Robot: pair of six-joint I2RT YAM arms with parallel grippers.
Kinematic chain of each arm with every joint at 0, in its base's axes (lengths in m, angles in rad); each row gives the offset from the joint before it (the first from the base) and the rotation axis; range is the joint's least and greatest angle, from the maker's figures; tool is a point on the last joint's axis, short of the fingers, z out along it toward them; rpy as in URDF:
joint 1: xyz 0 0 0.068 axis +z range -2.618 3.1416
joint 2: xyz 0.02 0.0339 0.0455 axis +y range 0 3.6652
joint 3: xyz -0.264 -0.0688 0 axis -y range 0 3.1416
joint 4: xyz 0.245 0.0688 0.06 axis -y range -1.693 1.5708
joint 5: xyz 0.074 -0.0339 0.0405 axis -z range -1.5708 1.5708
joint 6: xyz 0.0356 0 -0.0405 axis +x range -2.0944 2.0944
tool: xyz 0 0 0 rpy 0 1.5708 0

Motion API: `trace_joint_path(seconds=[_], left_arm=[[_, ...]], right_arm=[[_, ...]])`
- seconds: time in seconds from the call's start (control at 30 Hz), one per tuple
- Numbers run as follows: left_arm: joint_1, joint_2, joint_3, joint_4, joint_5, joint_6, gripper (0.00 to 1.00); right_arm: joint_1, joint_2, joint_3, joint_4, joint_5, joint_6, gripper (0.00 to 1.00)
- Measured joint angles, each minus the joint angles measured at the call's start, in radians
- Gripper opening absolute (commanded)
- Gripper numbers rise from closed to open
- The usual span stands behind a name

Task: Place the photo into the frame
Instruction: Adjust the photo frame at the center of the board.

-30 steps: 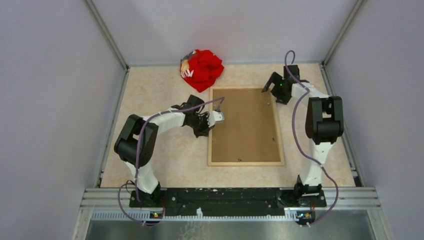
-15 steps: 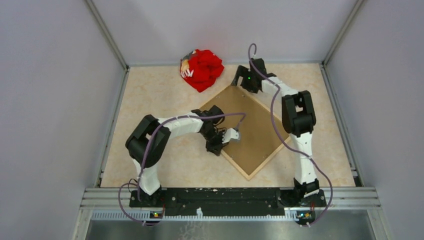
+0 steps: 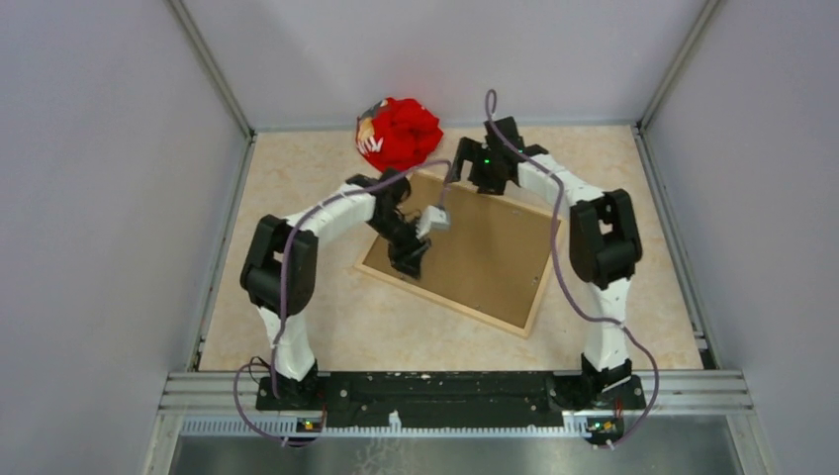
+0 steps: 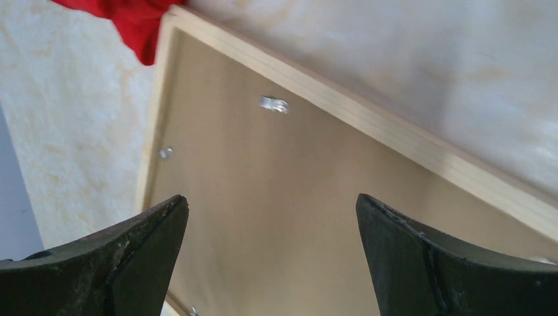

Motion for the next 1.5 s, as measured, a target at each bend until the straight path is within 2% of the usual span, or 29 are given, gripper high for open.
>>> trace_joint_path(seconds=[0.17,0.3,0.5,0.73,0.9,1.1,1.33,1.5], left_arm=[[0.277,-0.007,0.167,-0.068,-0.003,0.079,0.52],[0.417,0.022,0.234,-0.037,-0.059,0.023,0.43],[0.490,0.100,0.222,0.166,-0.245,-0.133,0.38],[0.494,0.123,0.181,0.218,-0.240,-0.197,0.34],[0.490,0.123,0.131,0.241,-0.225,-0.185,0.32],[0.464,0.057,-0.018,0.274,-0.211,-0.116,0.31],[0.387,-0.048,-0.153,0.277,-0.258,0.023,0.32],[0.273,-0.133,-0.249,0.232,-0.302,0.111,0.32]], right_arm=[[-0.107,-0.383,-0.378,0.029,0.118,0.039,0.99],[-0.129,-0.661,-0.634,0.040,0.217,0.076,0.99],[-0.151,-0.897,-0.940,0.019,0.272,0.132,0.99],[-0.218,-1.052,-1.112,-0.027,0.320,0.175,0.99],[-0.236,-1.024,-1.144,0.022,0.302,0.182,0.99],[-0.257,-0.818,-1.120,0.114,0.235,0.174,0.99],[-0.317,-0.618,-0.940,0.165,0.166,0.121,0.99],[-0.342,-0.498,-0.803,0.162,0.168,0.071,0.99]])
